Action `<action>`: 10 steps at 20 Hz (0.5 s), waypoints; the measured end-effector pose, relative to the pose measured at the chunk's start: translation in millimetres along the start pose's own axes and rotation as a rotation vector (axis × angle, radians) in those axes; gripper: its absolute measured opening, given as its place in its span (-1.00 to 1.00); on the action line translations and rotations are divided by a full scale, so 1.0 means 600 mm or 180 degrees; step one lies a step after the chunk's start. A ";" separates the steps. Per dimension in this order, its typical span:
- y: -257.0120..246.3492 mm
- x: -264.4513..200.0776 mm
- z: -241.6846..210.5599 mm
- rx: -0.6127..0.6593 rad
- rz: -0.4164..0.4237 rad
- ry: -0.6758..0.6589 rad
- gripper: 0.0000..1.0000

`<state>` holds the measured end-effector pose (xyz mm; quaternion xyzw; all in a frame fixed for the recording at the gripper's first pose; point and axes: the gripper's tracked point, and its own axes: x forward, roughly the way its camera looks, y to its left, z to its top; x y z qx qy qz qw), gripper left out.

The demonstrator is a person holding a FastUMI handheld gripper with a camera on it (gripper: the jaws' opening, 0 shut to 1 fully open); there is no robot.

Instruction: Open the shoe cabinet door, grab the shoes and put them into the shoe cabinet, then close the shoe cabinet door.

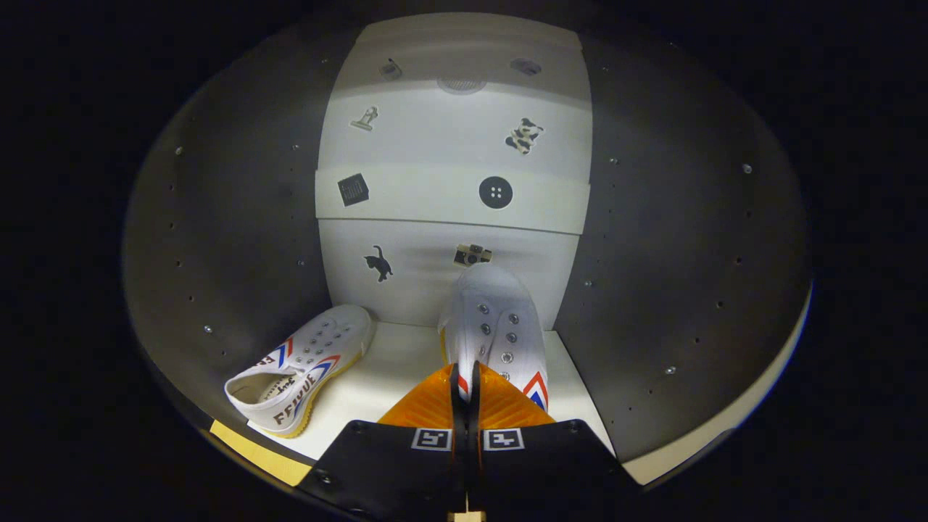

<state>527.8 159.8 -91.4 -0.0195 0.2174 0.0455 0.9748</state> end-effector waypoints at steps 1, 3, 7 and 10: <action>0.002 0.014 -0.006 0.0040 0.0006 0.0042 -0.97; 0.003 0.042 -0.021 0.0145 -0.0003 0.0167 -0.97; 0.012 0.070 -0.039 0.0347 0.0033 0.0317 -0.96; 0.010 0.059 -0.038 0.0190 -0.0027 0.0264 -0.89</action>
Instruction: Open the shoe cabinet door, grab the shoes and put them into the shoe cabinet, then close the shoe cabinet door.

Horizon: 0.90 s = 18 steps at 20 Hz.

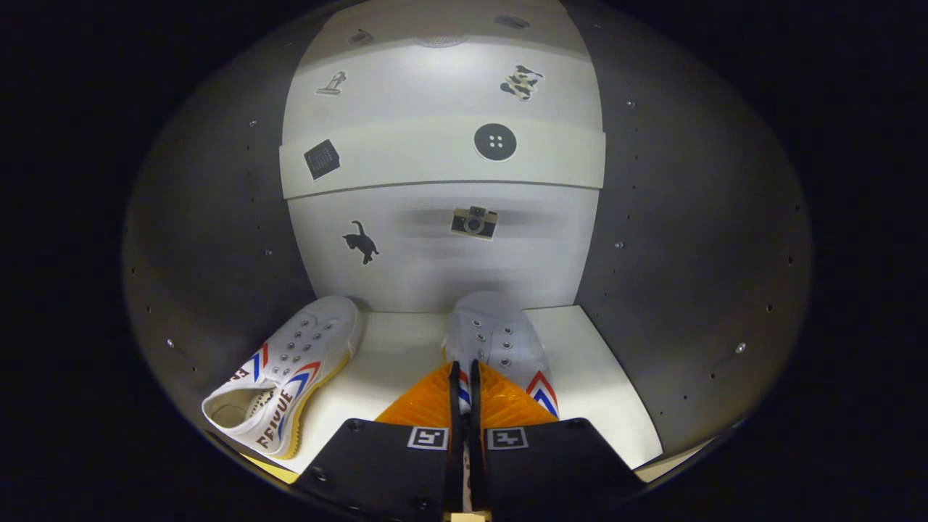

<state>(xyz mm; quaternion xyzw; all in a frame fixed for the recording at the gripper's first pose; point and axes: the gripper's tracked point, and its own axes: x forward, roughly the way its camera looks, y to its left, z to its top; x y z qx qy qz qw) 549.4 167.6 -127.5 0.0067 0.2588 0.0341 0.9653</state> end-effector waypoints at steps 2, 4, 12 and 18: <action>0.000 -0.017 0.008 0.0021 -0.0019 -0.0092 -0.69; -0.003 -0.048 0.020 0.0041 -0.0081 -0.0205 -0.44; 0.042 -0.313 0.050 -0.0071 0.0021 -0.1045 0.99; 0.072 -0.520 0.006 -0.0058 0.0286 -0.1329 0.99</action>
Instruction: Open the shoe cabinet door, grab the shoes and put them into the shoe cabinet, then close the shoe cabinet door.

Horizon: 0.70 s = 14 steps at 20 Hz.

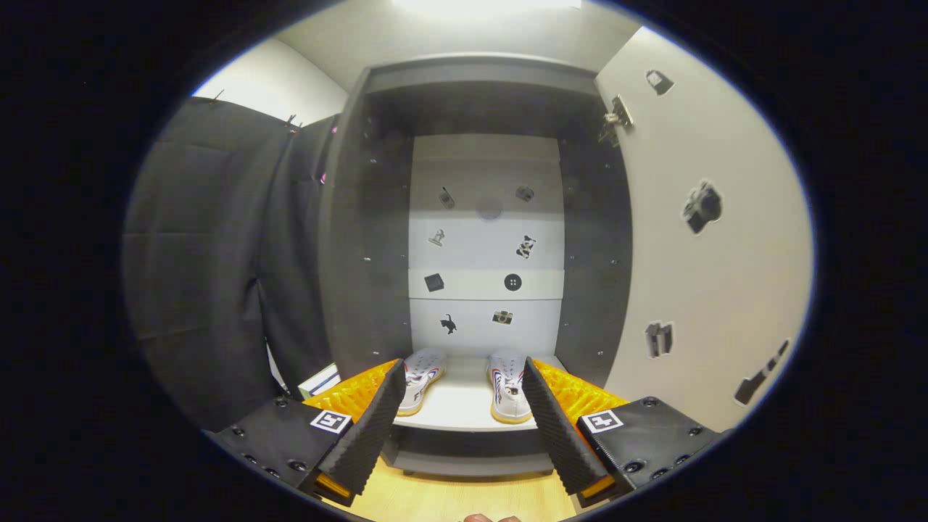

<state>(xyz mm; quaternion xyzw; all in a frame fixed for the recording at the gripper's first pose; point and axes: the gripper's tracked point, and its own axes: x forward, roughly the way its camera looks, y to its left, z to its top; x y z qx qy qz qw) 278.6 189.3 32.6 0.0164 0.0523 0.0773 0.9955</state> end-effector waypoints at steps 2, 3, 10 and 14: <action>0.008 -0.061 -0.001 0.0025 0.0067 -0.0002 0.99; 0.010 -0.093 -0.002 0.0046 0.0101 -0.0008 0.99; -0.018 -0.300 -0.034 -0.0008 0.0125 0.0013 0.99; -0.067 -0.399 -0.056 0.0036 0.0077 0.0125 0.99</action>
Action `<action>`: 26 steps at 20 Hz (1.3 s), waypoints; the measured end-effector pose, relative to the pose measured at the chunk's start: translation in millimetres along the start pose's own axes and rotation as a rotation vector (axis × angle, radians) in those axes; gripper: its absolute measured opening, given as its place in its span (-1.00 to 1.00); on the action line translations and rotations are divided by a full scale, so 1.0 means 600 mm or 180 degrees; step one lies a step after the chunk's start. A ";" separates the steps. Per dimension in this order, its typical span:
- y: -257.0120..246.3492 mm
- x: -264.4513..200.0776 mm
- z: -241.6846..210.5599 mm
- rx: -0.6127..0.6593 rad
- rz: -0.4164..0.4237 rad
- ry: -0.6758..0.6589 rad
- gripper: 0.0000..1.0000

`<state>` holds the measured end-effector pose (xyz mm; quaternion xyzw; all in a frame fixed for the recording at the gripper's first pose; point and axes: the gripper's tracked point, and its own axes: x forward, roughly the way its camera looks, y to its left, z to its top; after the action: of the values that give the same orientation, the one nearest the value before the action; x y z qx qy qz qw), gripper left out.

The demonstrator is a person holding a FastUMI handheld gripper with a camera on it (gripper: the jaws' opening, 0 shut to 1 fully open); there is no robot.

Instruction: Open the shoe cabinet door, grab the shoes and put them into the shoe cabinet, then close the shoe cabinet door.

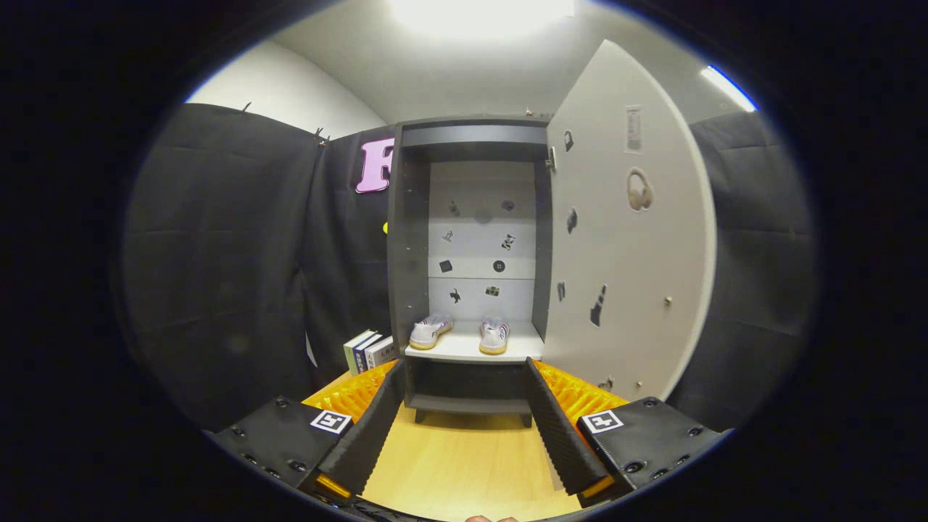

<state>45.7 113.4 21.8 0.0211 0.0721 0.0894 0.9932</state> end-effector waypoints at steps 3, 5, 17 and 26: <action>-0.070 -0.049 0.000 0.0112 -0.0126 -0.0049 0.98; -0.125 -0.072 -0.001 0.0213 -0.0181 -0.0118 0.99; -0.395 -0.056 -0.004 0.0345 -0.0246 -0.0084 0.95; -0.419 0.049 0.012 0.0336 -0.0233 0.0025 0.95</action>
<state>119.6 -128.9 11.1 0.0705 0.0813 0.0491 0.9930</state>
